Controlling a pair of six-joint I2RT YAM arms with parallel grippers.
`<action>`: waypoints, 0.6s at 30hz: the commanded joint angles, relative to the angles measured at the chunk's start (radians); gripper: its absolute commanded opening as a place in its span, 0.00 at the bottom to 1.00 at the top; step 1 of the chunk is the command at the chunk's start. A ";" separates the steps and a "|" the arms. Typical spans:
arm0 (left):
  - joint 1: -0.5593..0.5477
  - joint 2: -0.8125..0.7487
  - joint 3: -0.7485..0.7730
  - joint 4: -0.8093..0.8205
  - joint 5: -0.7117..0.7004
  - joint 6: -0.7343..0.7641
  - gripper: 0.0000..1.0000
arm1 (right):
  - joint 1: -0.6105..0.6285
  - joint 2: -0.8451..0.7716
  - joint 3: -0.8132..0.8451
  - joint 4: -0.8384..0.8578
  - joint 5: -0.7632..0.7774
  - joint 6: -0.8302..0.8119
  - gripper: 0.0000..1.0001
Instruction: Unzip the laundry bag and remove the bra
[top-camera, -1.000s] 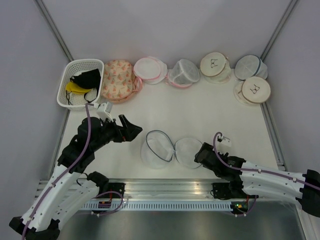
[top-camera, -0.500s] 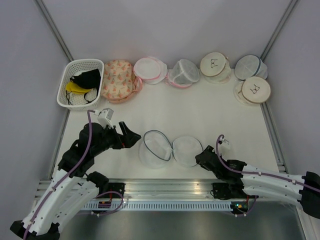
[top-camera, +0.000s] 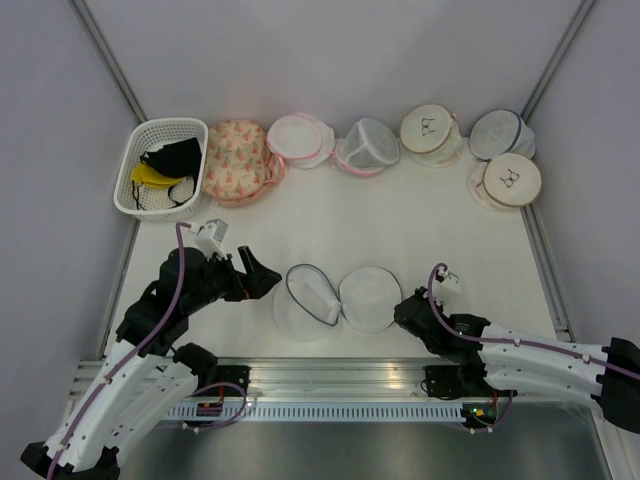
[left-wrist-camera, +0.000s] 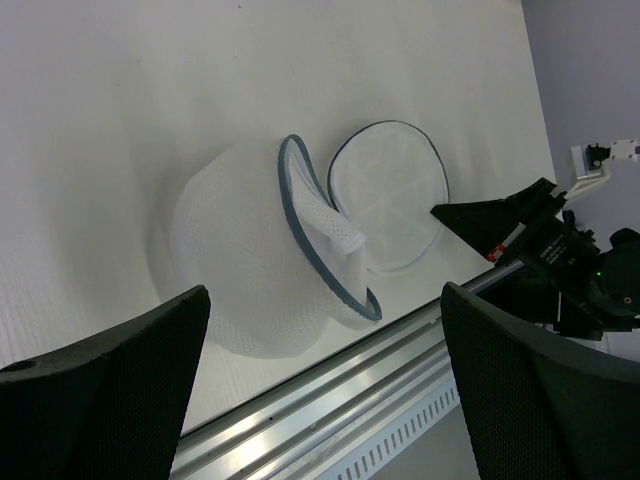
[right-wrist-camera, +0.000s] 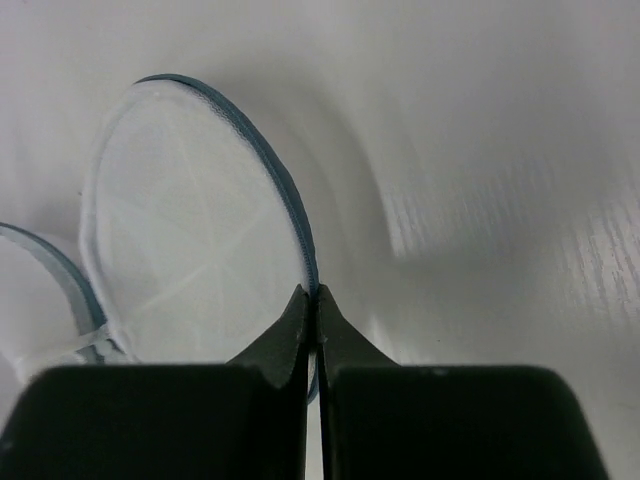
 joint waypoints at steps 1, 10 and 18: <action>-0.004 -0.006 0.003 0.002 0.014 -0.008 1.00 | 0.001 -0.068 0.121 -0.217 0.167 -0.026 0.00; -0.004 0.009 0.013 -0.009 0.003 0.003 1.00 | 0.001 -0.016 0.515 -0.660 0.462 -0.182 0.01; -0.004 -0.005 0.018 -0.030 -0.003 0.004 1.00 | 0.001 0.347 0.777 -0.770 0.582 -0.405 0.00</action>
